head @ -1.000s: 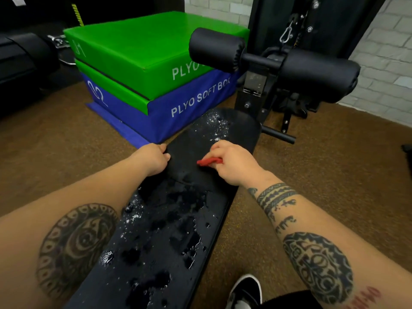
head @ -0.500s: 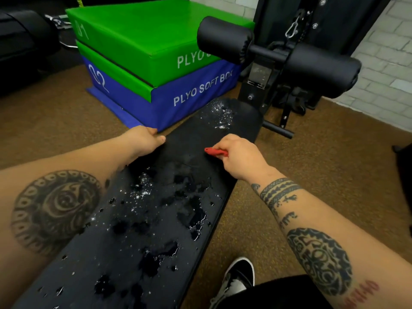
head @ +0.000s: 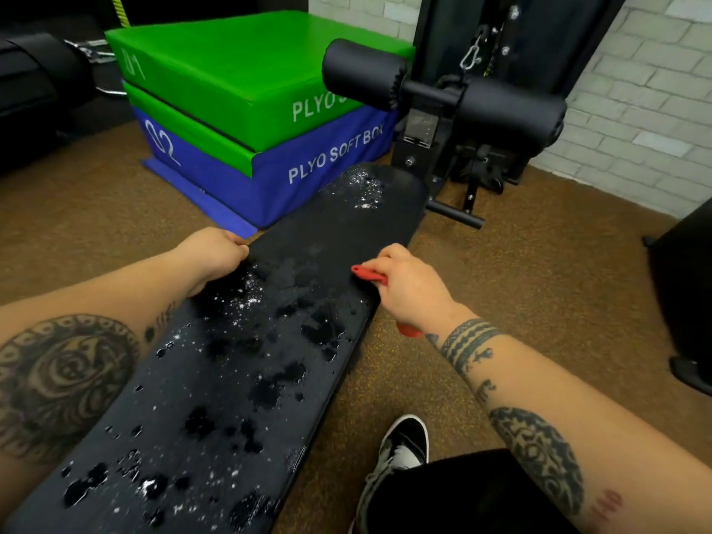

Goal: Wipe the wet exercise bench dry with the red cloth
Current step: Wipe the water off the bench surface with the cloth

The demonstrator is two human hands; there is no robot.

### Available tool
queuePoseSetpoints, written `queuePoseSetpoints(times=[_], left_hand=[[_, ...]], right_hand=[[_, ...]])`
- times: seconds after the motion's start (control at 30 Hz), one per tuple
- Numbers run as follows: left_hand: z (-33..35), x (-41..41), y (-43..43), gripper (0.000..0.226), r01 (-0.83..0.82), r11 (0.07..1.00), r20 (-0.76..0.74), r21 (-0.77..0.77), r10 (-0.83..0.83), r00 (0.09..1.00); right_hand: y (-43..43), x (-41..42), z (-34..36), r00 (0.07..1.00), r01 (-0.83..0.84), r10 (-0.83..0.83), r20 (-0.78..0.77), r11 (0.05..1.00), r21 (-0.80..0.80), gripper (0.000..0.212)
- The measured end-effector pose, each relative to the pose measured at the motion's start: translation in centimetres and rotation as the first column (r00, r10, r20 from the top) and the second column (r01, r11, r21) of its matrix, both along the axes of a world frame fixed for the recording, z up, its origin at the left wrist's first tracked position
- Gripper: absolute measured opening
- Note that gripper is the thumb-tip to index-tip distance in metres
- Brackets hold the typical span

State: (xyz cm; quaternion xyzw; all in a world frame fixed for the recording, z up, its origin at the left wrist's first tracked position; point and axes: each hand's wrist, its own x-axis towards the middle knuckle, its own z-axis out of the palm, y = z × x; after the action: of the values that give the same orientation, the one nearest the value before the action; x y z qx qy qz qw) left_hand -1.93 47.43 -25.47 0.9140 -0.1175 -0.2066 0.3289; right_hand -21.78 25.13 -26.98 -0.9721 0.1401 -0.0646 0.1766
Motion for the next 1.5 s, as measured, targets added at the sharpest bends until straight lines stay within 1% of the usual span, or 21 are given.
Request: queuePoseSetpoints(times=[0.07,0.13,0.2,0.33,0.4,0.5,0.6,0.73,0.77,0.83,0.87,0.93,1.03,1.1,1.2,1.27,1.33,1.37,1.43,1.47,1.5], left_hand=[[0.4,-0.6,0.7,0.027,-0.036,0.999,0.023,0.009,0.036,0.999],[0.8,-0.8,1.5,0.027,-0.065,0.998,-0.013,-0.012,0.065,0.998],[1.2,-1.1,2.2,0.022,-0.062,0.998,-0.085,-0.018,0.060,0.995],[0.8,-1.1,3.5,0.031,-0.113,0.992,-0.336,-0.053,0.089,0.937],[0.3,-0.9,3.8,0.029,-0.159,0.986,-0.391,-0.054,0.126,0.912],[-0.1,-0.7,3.7,0.028,-0.189,0.980,-0.413,-0.065,0.146,0.899],[-0.8,0.0,3.4,0.026,-0.197,0.978,-0.382,-0.060,0.160,0.910],[-1.4,0.2,3.3,0.028,-0.198,0.979,-0.317,-0.050,0.173,0.933],[-1.7,0.2,3.3,0.029,-0.202,0.978,-0.304,-0.049,0.178,0.936],[-2.3,0.2,3.3,0.031,-0.207,0.978,-0.262,-0.039,0.189,0.946],[-2.4,0.2,3.2,0.031,-0.213,0.976,-0.239,-0.038,0.198,0.951],[-2.5,-0.1,2.9,0.030,-0.201,0.979,-0.192,-0.045,0.189,0.963],[-2.6,0.0,2.6,0.029,-0.207,0.976,-0.173,-0.063,0.193,0.966],[-2.6,-0.1,2.7,0.031,-0.194,0.979,-0.163,-0.058,0.183,0.969],[-2.3,-0.2,2.6,0.033,-0.195,0.980,-0.157,-0.050,0.185,0.970],[-2.2,-0.2,2.4,0.033,-0.195,0.979,-0.149,-0.057,0.185,0.971],[-2.1,-0.2,2.4,0.035,-0.189,0.981,-0.122,-0.050,0.181,0.976],[-2.2,-0.1,2.4,0.037,-0.184,0.982,-0.116,-0.042,0.178,0.977],[-2.3,-0.1,2.4,0.038,-0.181,0.983,-0.108,-0.032,0.176,0.978],[-2.4,-0.1,2.4,0.039,-0.180,0.983,-0.108,-0.033,0.176,0.978],[-2.5,-0.1,2.4,0.039,-0.183,0.982,-0.103,-0.036,0.179,0.978]], right_hand=[[1.0,-1.2,1.1,0.993,-0.099,0.098,-0.071,0.995,-0.015,0.040],[1.4,-2.6,2.3,0.975,-0.158,0.154,-0.161,0.987,-0.015,0.042],[1.6,-3.8,3.1,0.986,-0.090,0.090,-0.142,0.996,0.007,0.040],[1.8,-2.8,2.7,0.997,0.070,-0.070,0.014,0.997,0.041,0.031],[2.0,-1.1,1.8,0.995,0.102,-0.103,0.012,0.993,0.051,0.028],[2.7,0.2,0.1,0.993,0.110,-0.110,-0.032,0.994,0.011,0.031],[2.8,-0.5,-0.9,0.999,0.052,-0.052,0.009,0.999,-0.008,0.035],[1.6,-2.7,0.1,0.986,-0.147,0.154,-0.064,0.983,0.107,0.040],[1.3,-2.7,0.4,0.988,-0.138,0.147,-0.045,0.977,0.162,0.035],[0.8,-1.8,0.4,0.999,-0.032,0.021,0.050,0.974,0.223,0.023],[0.8,-0.9,0.2,0.994,0.039,-0.059,0.090,0.978,0.207,0.021],[1.0,1.3,-0.2,0.980,0.153,-0.167,0.110,0.981,0.123,0.023],[2.2,3.9,-0.3,0.977,0.213,-0.213,0.027,0.976,-0.030,0.026],[3.2,4.2,-0.2,0.986,0.155,-0.160,-0.039,0.983,-0.099,0.027],[3.8,2.8,0.4,0.999,-0.016,0.013,-0.046,0.996,-0.082,0.031],[3.5,1.4,1.3,0.982,-0.154,0.151,-0.112,0.988,-0.018,0.033],[2.6,0.5,2.6,0.957,-0.202,0.221,-0.189,0.973,0.112,0.029],[2.1,0.3,3.1,0.964,-0.158,0.195,-0.182,0.968,0.197,0.026],[1.0,0.6,3.3,0.998,-0.019,0.036,-0.055,0.956,0.291,0.021],[0.8,0.8,2.9,0.999,0.032,-0.035,0.007,0.963,0.269,0.020],[0.9,0.9,2.3,0.997,0.067,-0.074,0.027,0.975,0.212,0.022]])
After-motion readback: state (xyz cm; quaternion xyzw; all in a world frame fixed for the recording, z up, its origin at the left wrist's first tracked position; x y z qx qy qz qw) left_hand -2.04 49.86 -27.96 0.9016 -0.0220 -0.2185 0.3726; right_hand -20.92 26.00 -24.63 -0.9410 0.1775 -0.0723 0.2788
